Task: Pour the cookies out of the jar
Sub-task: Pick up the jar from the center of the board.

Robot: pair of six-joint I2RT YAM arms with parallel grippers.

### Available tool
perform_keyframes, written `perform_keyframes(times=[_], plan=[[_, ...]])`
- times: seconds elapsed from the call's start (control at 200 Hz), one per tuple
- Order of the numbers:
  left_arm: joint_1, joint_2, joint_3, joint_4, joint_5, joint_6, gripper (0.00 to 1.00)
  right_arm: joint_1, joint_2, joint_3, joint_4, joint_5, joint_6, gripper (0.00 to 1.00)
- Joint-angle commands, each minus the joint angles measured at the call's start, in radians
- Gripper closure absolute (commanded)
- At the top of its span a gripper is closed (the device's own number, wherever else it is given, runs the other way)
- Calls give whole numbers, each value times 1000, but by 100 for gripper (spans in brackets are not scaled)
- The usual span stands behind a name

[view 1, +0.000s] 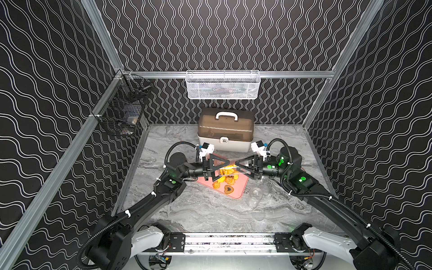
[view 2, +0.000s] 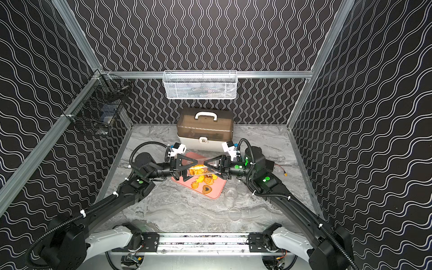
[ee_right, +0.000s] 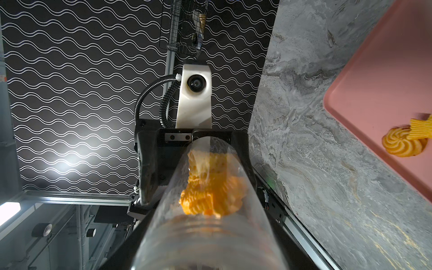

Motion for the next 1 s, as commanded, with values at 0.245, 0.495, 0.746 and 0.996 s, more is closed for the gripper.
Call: perform_keyframes(times=[0.245,0.495,0.746,0.996], plan=[[-4,22,-27,161,17,-79,27,1,-9,-8,21,29,7,33],[-3,28,-31,159,17,-72,30,1,-6,2,-6,29,-1,20],[-2,26,-17,109,25,-36,34,0,-27,36,-129,57,-59,10],[-2,36,-20,148,32,-60,35,-9,-62,48,-215,65,-99,5]])
